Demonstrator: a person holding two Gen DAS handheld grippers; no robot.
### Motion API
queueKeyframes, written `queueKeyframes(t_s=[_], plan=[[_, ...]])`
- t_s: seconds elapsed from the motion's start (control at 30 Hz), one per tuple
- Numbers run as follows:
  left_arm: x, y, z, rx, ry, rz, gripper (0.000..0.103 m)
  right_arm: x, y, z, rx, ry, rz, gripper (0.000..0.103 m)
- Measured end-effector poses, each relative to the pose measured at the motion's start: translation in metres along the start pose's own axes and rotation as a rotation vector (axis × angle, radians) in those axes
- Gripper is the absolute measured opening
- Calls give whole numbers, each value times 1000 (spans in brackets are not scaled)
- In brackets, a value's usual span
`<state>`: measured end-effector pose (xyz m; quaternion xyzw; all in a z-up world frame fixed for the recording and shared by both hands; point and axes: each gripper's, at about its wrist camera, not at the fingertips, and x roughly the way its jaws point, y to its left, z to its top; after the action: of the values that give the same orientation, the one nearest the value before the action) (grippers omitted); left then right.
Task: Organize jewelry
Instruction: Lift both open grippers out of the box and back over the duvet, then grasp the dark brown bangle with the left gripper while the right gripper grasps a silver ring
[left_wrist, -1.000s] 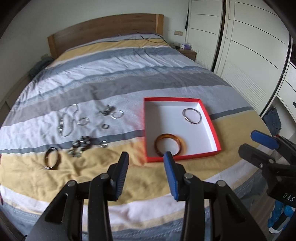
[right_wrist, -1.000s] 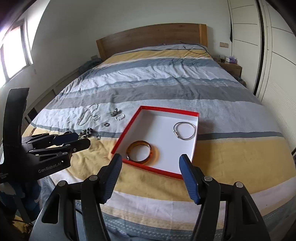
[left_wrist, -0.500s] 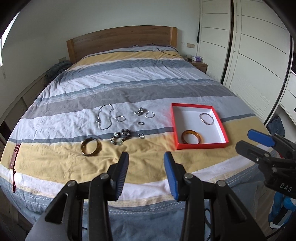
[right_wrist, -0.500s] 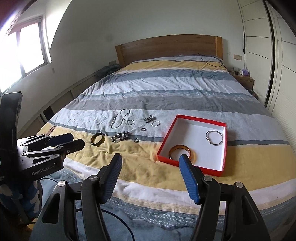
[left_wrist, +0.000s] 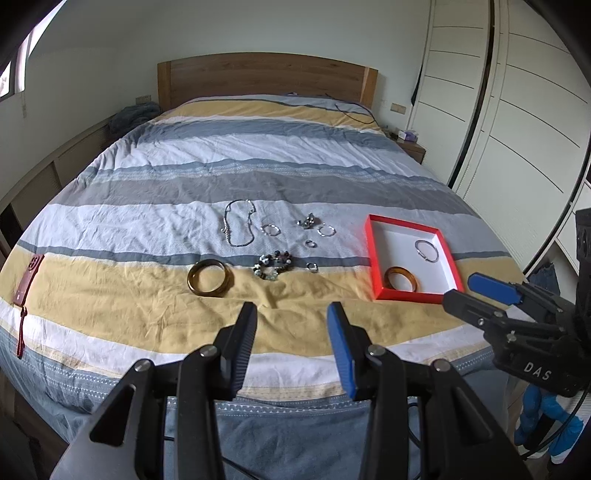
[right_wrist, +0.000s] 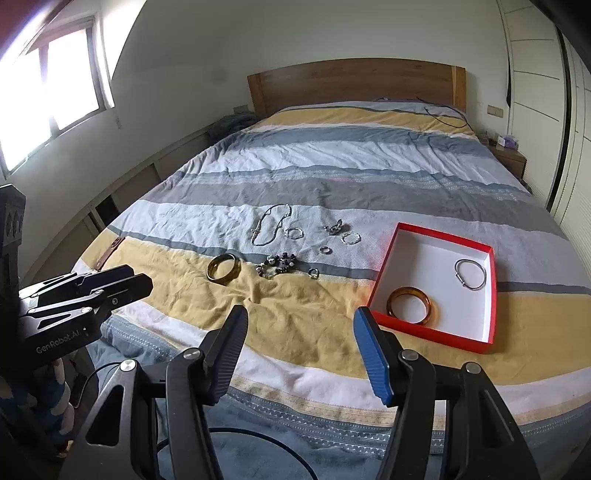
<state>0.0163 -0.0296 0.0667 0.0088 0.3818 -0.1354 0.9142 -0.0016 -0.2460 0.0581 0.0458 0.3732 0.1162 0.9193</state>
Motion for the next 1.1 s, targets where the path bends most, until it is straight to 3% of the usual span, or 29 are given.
queueKeyframes(t_s=[0.47,1.1], plan=[[28,54,-3,-107,58,5,38,48,37,15,-73,67,9,57],[117,110,-18,-216,223,44,38,145,44,23,-97,179,30,49]])
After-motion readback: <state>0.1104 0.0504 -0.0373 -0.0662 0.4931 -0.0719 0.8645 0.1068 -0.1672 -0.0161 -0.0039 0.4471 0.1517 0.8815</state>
